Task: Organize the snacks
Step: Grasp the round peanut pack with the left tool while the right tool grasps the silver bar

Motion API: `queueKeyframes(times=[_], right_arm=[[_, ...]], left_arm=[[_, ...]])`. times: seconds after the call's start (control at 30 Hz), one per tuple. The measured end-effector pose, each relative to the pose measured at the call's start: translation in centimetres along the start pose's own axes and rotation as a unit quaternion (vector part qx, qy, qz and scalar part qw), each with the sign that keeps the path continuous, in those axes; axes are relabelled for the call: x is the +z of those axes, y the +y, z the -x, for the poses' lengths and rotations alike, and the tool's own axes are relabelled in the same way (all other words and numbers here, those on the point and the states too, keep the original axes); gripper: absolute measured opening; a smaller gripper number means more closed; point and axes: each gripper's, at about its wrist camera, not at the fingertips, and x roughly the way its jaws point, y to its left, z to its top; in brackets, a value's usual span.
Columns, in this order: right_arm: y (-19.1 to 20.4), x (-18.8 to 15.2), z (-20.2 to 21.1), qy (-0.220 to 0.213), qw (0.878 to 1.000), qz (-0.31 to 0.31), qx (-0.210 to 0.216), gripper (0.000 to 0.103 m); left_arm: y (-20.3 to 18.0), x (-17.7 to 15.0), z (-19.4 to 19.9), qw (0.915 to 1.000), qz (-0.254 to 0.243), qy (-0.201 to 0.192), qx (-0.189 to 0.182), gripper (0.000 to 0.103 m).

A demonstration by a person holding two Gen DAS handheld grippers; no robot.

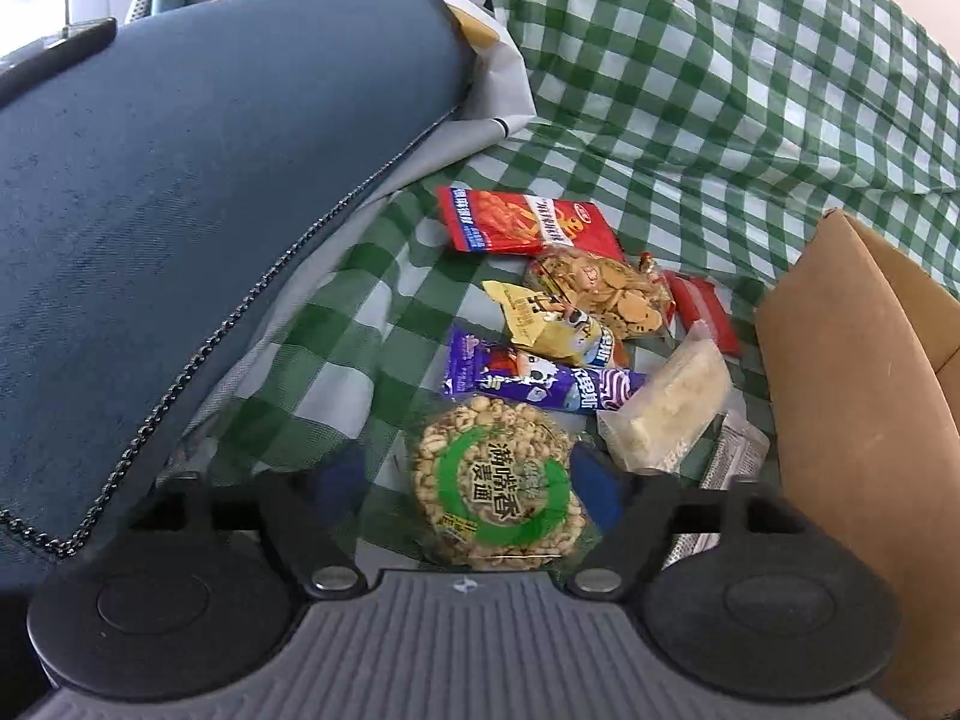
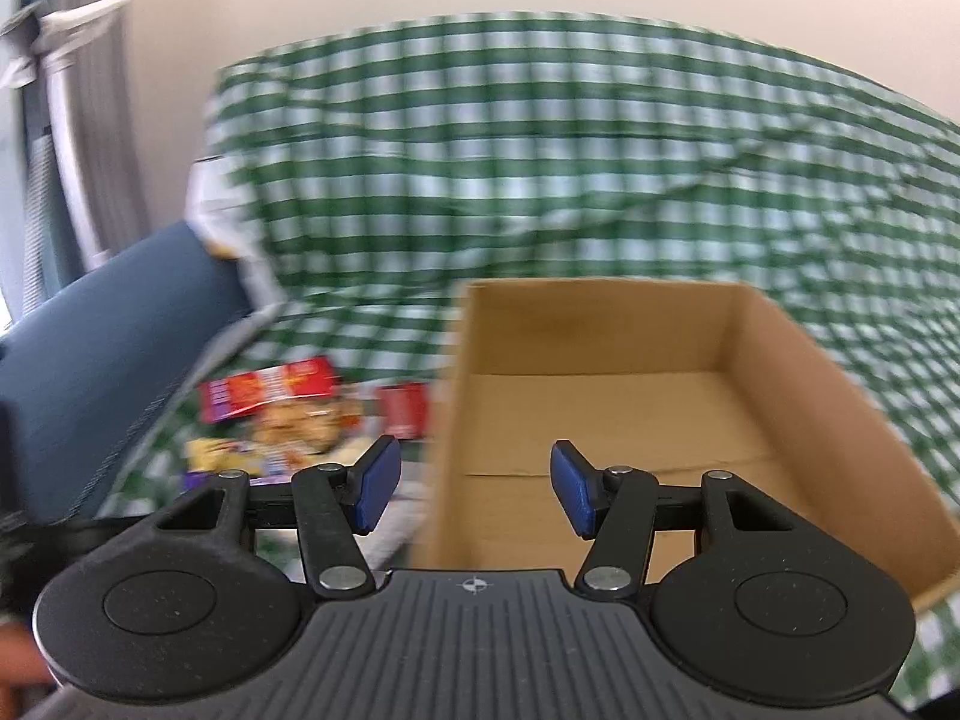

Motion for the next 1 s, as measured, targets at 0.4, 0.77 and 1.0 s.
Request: queueKeyframes(times=[0.4,0.77,1.0], right_arm=[[5.4,-0.4,-2.4,0.044,0.996,0.066,0.048,0.06],[8.2,-2.8,-7.0,0.112,0.987,0.106,0.042,0.062],[9.8,-4.6,-10.4,0.169,0.979,0.116,0.018,0.064]], left_arm=[[-1.1,-1.7,-2.9,0.9978,-0.033,0.057,0.0,0.084],[3.9,-0.3,-2.3,0.9965,0.071,0.036,-0.028,0.082],[4.4,-0.1,-1.8,0.9961,0.074,0.034,-0.034,0.082]])
